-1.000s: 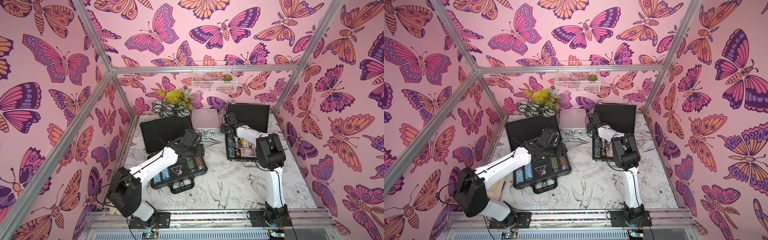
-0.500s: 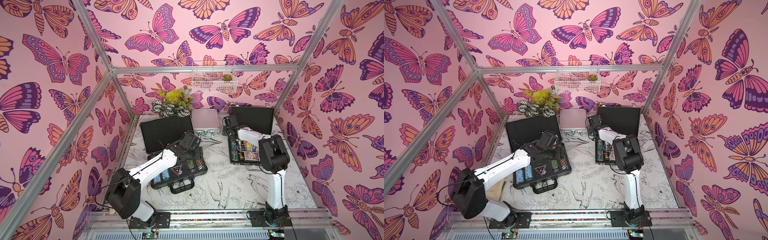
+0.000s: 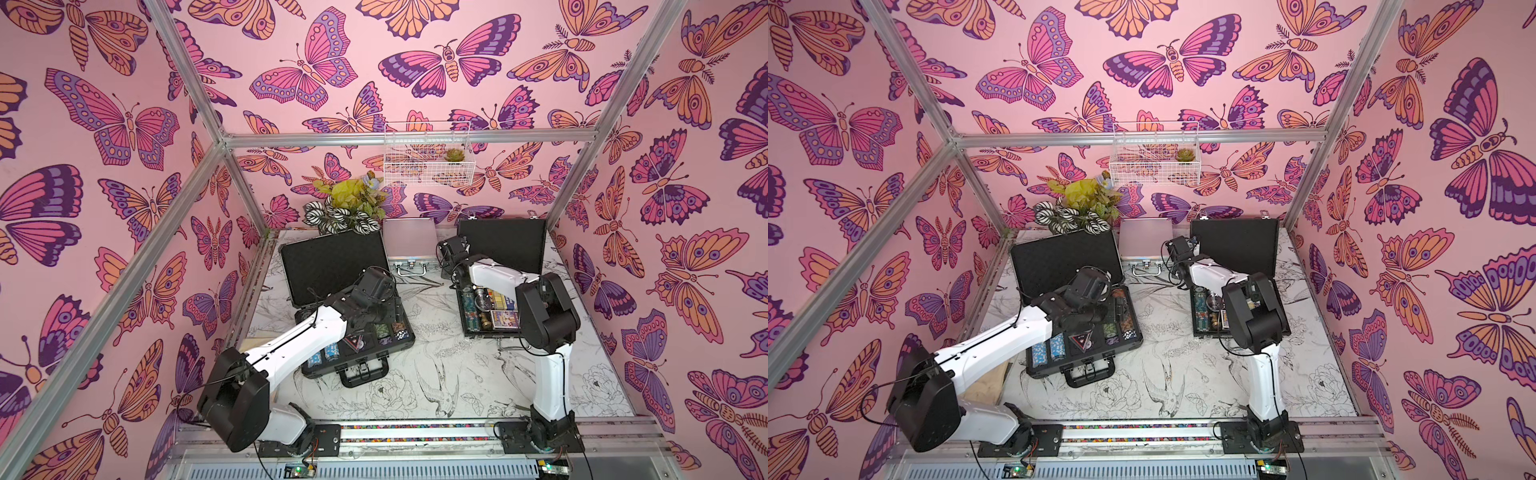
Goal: Close the poker set cases
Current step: Move the poker set case to the center of the board.
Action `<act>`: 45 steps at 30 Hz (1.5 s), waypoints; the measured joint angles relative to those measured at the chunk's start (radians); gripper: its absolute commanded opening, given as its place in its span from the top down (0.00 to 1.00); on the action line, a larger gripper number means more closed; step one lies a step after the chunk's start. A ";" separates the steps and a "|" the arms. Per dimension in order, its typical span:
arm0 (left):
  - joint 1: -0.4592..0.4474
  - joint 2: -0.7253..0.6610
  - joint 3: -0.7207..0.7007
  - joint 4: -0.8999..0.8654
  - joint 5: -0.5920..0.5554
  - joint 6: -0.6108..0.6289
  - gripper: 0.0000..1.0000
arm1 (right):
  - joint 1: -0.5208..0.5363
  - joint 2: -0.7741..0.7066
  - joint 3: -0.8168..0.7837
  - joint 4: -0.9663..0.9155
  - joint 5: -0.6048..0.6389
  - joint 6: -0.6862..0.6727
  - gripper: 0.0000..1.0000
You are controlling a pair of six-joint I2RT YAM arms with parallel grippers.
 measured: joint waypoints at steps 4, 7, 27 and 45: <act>0.000 -0.014 -0.020 0.001 0.000 0.000 0.25 | 0.019 -0.003 0.000 -0.027 0.018 0.029 1.00; 0.000 -0.029 -0.032 0.000 -0.005 0.000 0.25 | 0.027 -0.005 0.000 -0.039 0.022 0.045 1.00; 0.001 -0.053 -0.036 0.003 -0.019 0.001 0.25 | 0.035 -0.011 0.022 -0.085 0.016 0.133 0.56; 0.001 -0.003 -0.013 0.005 -0.018 0.004 0.25 | -0.116 -0.268 -0.061 -0.104 -0.063 0.053 0.48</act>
